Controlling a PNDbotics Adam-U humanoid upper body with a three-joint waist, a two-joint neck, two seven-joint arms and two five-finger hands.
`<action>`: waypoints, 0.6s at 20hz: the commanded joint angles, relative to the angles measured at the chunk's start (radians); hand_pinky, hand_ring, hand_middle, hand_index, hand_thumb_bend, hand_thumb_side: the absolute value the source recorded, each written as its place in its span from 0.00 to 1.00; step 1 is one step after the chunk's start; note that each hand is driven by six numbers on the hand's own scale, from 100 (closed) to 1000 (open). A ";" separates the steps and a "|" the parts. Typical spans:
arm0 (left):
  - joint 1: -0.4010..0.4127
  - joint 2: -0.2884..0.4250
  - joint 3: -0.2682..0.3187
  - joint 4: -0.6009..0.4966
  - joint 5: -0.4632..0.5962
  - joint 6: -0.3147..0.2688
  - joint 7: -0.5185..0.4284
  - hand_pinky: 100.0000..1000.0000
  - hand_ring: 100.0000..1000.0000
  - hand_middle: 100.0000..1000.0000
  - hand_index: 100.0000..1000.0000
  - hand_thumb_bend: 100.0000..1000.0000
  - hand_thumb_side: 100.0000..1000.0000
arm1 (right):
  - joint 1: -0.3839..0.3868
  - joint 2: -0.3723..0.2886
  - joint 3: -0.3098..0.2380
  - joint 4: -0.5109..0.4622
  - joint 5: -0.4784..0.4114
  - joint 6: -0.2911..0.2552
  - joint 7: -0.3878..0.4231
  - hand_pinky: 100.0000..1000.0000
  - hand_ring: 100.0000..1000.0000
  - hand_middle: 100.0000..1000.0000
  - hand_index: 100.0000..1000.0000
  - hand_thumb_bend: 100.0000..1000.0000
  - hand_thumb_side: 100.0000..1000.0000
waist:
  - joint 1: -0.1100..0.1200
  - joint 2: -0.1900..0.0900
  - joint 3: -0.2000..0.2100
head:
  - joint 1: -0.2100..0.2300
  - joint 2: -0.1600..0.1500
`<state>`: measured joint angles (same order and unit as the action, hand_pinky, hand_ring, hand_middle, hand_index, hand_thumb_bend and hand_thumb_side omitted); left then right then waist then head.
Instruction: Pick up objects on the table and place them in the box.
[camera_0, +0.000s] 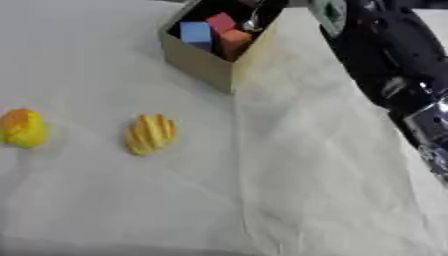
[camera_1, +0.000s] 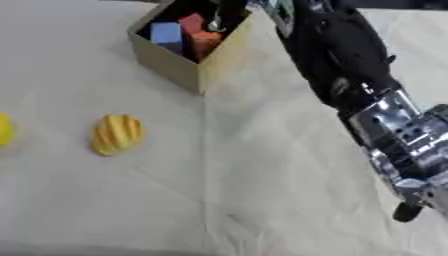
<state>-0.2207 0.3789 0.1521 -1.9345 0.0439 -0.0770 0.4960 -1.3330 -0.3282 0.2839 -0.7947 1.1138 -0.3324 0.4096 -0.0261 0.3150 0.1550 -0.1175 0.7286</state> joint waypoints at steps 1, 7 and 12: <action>-0.008 0.021 0.006 -0.010 0.001 -0.003 -0.001 0.66 0.70 0.56 0.72 0.34 0.52 | -0.022 0.000 -0.031 0.003 0.064 -0.006 -0.025 0.95 1.00 0.89 0.96 0.38 0.33 | 0.007 -0.021 0.000 | -0.001 -0.005; -0.008 0.019 0.006 -0.010 0.000 -0.002 0.000 0.66 0.70 0.56 0.72 0.34 0.51 | -0.013 0.018 -0.077 -0.035 0.065 -0.018 -0.090 0.90 0.92 0.80 0.91 0.20 0.07 | 0.012 -0.025 -0.003 | 0.003 0.001; -0.020 0.031 0.007 -0.007 -0.013 0.002 -0.002 0.66 0.70 0.56 0.72 0.34 0.51 | -0.005 0.000 -0.104 -0.134 -0.021 -0.015 -0.139 0.88 0.81 0.72 0.86 0.00 0.00 | 0.016 -0.031 -0.009 | 0.020 0.008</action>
<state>-0.2275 0.3798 0.1521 -1.9323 0.0384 -0.0761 0.4955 -1.3177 -0.3051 0.1968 -0.8858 1.1166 -0.3465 0.2849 -0.0167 0.3091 0.1459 -0.1042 0.7328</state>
